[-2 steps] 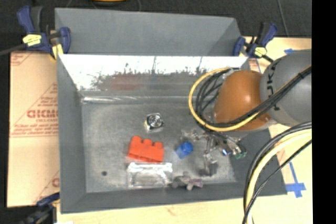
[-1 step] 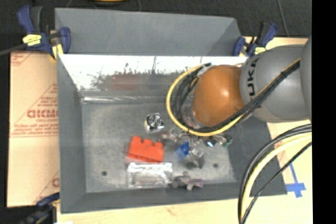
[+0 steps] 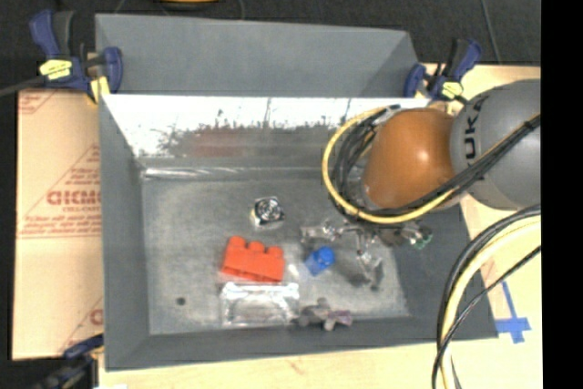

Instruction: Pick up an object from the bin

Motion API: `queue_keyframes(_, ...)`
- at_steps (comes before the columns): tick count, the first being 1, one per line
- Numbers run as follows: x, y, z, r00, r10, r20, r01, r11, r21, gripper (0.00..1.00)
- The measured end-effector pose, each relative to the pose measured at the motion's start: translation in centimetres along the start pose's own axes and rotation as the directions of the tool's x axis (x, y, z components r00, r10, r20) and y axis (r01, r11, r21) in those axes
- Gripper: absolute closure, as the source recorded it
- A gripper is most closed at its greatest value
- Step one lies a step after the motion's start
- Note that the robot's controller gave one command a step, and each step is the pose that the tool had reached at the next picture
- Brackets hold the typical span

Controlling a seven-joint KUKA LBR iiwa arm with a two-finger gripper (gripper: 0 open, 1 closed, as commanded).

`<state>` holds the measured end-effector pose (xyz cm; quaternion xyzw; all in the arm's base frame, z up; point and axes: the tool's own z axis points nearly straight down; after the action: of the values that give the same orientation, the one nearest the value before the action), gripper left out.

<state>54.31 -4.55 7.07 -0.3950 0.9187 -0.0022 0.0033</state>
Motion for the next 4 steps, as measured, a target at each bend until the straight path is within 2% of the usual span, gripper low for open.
queue_keyframes(1, -0.2, 0.2, 0.0, 1.0, -0.004, 0.001, 0.004, 1.0, -0.001, 1.0)
queue_keyframes(2, -0.2, 0.2, 0.0, 1.0, -0.005, 0.0, 0.005, 1.0, -0.001, 0.0)
queue_keyframes(3, -3.2, 2.1, 0.0, 0.998, -0.068, 0.005, 0.068, 0.998, -0.001, 0.0)
queue_keyframes(4, 1.2, 4.3, 0.0, 0.991, -0.133, -0.003, 0.133, 0.991, -0.009, 0.0)
